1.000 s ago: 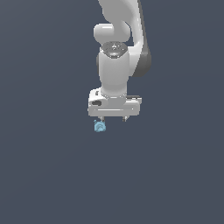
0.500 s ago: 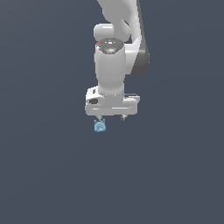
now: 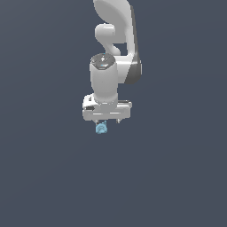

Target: Pick up the object and move it to a goal position.

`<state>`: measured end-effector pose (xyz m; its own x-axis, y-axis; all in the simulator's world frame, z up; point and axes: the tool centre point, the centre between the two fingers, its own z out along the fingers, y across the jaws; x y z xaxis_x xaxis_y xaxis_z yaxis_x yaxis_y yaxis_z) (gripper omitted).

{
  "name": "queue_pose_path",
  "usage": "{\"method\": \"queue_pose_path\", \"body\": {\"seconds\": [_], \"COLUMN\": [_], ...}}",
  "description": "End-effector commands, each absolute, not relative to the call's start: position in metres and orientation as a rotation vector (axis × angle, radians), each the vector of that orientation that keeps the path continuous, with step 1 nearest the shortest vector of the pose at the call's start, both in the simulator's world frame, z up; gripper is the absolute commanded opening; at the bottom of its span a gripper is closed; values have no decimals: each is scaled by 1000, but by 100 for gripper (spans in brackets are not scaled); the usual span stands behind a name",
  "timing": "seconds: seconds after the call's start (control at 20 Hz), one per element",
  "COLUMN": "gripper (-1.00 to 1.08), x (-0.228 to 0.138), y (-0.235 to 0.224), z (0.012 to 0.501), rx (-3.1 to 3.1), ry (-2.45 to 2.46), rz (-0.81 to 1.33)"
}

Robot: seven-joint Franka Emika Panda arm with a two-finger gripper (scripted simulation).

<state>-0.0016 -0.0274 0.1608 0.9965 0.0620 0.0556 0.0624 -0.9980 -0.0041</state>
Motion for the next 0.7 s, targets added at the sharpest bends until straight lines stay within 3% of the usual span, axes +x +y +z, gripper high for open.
{"method": "queue_pose_path", "body": {"seconds": [0.0,0.3,0.65], "gripper": [100,100,100], "x": [-14,-41,-50], "y": [-41,-64,-70], "z": [139,100,89], "rx": [-3136,-3137,-3136], "ry": [-123,-176,-189], "rz": [-62,-16,0]}}
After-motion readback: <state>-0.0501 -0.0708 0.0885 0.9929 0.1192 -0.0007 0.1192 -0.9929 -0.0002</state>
